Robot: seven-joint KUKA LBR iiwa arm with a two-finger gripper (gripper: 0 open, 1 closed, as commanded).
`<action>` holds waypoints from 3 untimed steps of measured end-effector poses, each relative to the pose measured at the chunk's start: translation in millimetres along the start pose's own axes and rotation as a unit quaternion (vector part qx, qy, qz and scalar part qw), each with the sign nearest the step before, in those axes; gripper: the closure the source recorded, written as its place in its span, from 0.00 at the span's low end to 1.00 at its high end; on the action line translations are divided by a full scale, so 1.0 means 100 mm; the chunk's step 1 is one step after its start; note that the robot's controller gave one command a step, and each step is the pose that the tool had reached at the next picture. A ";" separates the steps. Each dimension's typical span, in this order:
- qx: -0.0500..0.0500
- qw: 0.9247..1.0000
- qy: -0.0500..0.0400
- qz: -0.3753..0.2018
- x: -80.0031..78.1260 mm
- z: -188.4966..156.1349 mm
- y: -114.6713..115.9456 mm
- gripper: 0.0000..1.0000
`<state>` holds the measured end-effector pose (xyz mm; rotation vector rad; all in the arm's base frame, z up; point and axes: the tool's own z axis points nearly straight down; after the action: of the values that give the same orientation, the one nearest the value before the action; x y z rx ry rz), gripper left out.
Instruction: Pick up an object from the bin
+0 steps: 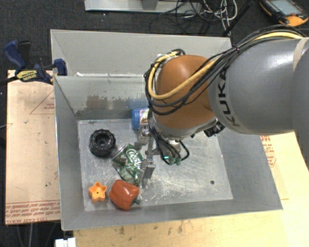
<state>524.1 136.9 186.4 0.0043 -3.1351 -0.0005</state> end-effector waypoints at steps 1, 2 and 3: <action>0.000 1.000 -0.003 0.001 -0.02 -0.03 -0.01 0.00; -0.005 0.995 -0.020 -0.093 -0.30 1.00 0.06 1.00; -0.005 0.996 -0.020 -0.093 -0.30 1.00 0.06 1.00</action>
Offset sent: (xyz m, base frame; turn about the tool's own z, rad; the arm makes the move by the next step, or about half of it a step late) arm 0.0175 0.0012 -0.1164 -0.1904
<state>553.2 143.3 86.6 0.2980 -3.1606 -0.0164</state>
